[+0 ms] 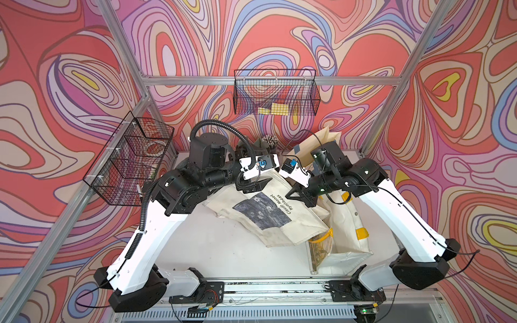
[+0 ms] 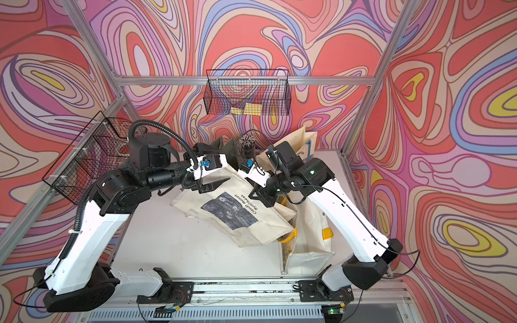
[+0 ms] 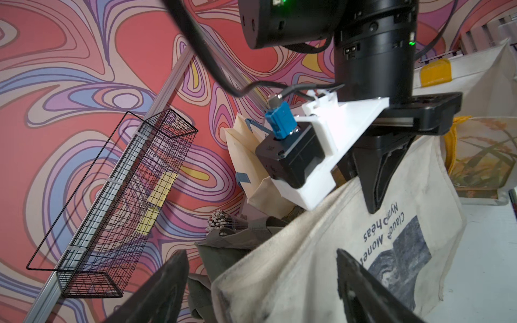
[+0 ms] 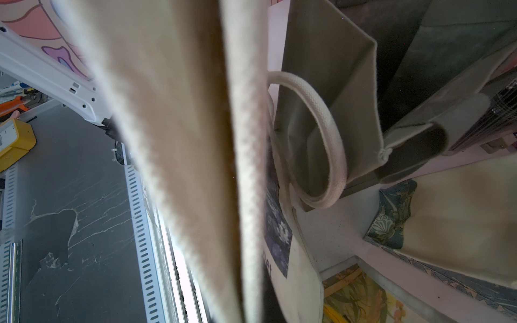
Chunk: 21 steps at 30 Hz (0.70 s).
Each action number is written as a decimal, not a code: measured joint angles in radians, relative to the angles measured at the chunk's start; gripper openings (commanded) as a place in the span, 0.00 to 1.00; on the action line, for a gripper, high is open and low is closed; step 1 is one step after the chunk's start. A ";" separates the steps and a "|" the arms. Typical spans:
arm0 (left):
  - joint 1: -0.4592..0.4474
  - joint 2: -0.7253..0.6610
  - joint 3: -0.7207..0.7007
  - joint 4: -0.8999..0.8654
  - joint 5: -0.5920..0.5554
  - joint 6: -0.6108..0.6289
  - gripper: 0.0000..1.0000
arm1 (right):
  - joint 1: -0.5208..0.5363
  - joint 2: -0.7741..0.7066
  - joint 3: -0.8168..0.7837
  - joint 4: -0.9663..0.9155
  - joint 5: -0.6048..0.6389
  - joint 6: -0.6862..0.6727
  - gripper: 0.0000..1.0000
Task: Put away the canvas bag
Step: Press the canvas bag at the center of the board.
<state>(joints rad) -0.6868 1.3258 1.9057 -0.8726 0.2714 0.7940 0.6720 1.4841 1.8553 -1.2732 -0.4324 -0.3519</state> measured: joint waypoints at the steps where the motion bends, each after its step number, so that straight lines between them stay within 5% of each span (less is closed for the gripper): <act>1: 0.000 0.001 -0.002 -0.008 -0.006 0.000 0.85 | 0.002 0.000 0.000 0.000 0.000 -0.003 0.00; 4: 0.000 0.003 -0.011 -0.023 -0.024 -0.002 0.83 | 0.009 0.001 0.005 -0.003 0.006 -0.013 0.00; 7: 0.000 0.004 -0.018 -0.034 -0.039 -0.003 0.70 | 0.017 0.004 0.011 -0.006 0.017 -0.023 0.00; 14: 0.000 0.003 -0.036 -0.043 -0.067 -0.011 0.00 | 0.025 0.004 0.009 0.000 0.043 -0.031 0.00; 17: -0.001 -0.007 -0.049 -0.042 -0.071 -0.009 0.00 | 0.024 0.001 -0.007 0.021 0.049 -0.031 0.03; 21: -0.001 -0.043 -0.100 -0.015 -0.074 -0.010 0.00 | 0.024 -0.028 -0.082 0.089 0.019 -0.025 0.22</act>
<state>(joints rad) -0.6876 1.2831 1.8061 -0.8875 0.1978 0.7837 0.6964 1.4559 1.7733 -1.1843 -0.4133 -0.3767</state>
